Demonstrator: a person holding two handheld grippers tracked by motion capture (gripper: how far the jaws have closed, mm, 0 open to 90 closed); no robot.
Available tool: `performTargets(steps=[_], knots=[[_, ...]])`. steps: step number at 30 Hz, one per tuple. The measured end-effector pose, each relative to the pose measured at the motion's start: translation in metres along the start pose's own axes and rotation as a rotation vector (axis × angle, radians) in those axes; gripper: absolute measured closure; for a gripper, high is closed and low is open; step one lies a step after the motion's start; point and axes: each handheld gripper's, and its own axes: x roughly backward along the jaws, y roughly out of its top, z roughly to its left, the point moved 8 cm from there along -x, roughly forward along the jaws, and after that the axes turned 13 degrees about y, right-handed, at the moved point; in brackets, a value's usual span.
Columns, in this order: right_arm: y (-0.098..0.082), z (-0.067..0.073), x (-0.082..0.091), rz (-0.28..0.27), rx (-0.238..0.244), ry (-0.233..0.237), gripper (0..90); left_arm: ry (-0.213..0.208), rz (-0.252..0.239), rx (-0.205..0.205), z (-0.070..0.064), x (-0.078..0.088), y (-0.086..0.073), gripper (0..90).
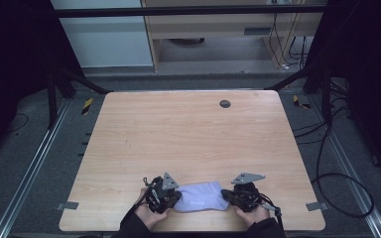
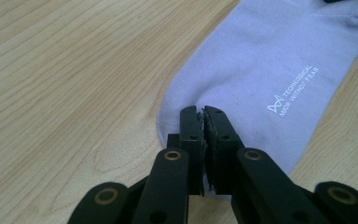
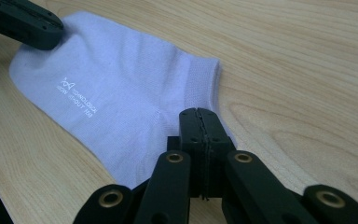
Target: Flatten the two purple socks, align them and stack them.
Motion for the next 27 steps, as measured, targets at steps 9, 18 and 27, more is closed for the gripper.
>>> performTargets(steps=[9,18,27], knots=[[0.017,-0.007,0.02,-0.135,0.053,-0.03,73.7,0.025,-0.151,0.061,0.024,0.02,0.014,67.6],[0.018,-0.046,0.049,-0.22,-0.011,-0.156,42.0,0.099,-0.189,0.143,0.074,0.023,0.003,43.1],[0.008,-0.078,0.067,-0.223,-0.065,-0.237,21.9,0.163,-0.183,0.186,0.122,0.021,-0.018,30.1]])
